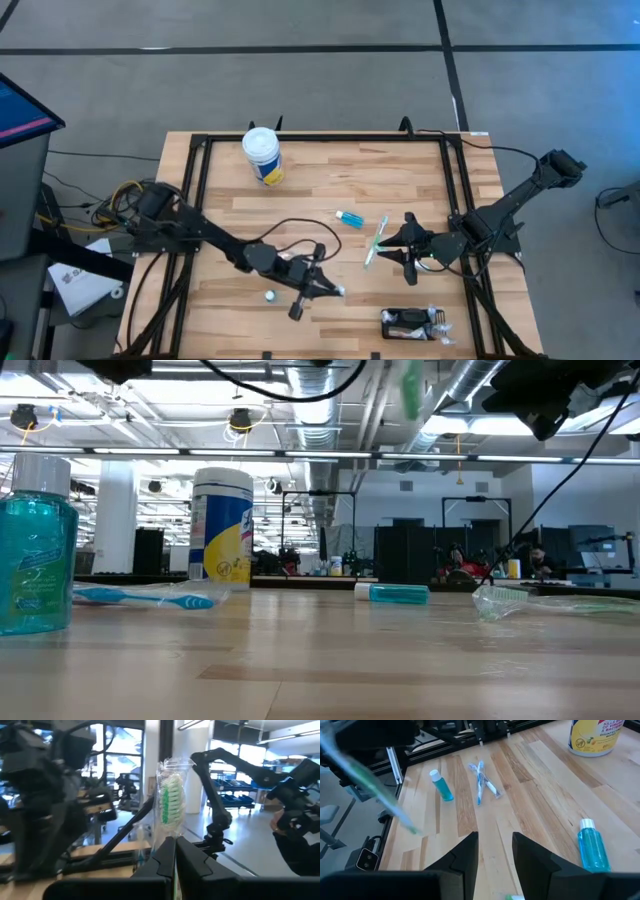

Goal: Pick & Place toothbrushing station
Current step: Put the left green toothbrush into the wire organizer

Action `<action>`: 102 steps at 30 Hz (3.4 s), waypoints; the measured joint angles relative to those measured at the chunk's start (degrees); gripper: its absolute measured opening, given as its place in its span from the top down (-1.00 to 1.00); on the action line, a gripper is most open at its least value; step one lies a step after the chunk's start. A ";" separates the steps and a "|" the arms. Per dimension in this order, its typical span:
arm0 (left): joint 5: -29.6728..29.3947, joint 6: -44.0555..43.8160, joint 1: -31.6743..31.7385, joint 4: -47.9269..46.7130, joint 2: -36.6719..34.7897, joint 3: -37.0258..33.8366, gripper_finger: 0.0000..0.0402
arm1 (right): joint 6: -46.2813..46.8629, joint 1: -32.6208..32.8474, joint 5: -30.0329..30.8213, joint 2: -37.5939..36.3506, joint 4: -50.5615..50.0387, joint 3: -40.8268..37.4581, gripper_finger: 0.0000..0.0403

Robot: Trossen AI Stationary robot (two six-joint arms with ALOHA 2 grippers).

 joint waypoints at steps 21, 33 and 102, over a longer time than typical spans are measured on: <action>7.87 1.31 -0.41 0.65 12.87 15.75 1.00 | -0.28 0.04 -0.02 -0.01 -0.22 0.00 0.45; 10.95 1.32 -0.06 0.62 18.80 23.82 1.00 | -0.37 0.02 0.00 0.00 -0.27 0.00 0.45; 15.74 3.64 2.30 -10.42 32.55 43.69 1.00 | -0.33 0.02 0.02 0.00 -0.86 -0.02 0.45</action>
